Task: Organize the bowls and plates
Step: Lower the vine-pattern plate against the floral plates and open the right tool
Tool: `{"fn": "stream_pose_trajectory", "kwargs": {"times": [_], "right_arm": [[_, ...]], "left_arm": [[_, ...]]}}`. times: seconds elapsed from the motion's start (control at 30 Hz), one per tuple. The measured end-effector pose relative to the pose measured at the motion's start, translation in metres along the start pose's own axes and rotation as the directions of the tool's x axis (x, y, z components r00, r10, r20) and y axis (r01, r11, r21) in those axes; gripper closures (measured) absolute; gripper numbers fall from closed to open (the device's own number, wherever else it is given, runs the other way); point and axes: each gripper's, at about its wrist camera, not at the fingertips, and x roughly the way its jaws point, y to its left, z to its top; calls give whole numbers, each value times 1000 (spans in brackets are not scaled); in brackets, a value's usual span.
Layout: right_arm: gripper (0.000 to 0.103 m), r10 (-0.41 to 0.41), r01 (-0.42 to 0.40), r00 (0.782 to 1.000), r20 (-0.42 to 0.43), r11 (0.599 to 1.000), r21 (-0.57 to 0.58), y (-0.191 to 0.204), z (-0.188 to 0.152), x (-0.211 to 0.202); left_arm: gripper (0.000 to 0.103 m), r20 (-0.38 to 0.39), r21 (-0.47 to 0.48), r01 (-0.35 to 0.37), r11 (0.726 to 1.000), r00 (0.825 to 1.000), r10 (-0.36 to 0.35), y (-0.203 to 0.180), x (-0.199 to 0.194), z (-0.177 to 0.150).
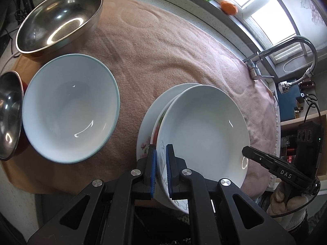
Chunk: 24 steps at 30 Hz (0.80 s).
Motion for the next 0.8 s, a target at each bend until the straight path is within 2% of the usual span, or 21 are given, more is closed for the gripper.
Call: {"fn": "stream_pose_trajectory", "kwargs": {"times": [0.5, 0.63, 0.8], "right_arm": [[95, -24, 24, 1000, 4, 1000, -20, 4, -2, 4], [95, -30, 31, 1000, 4, 999, -34, 6, -3, 4], [92, -13, 13, 1000, -2, 999, -35, 6, -3, 3]], "left_arm": [[96, -1, -4, 10, 1000, 1000, -10, 2, 1, -3], [96, 11, 3, -11, 1000, 1000, 11, 2, -1, -4], [96, 14, -3, -5, 1000, 1000, 5, 5, -3, -6]]}}
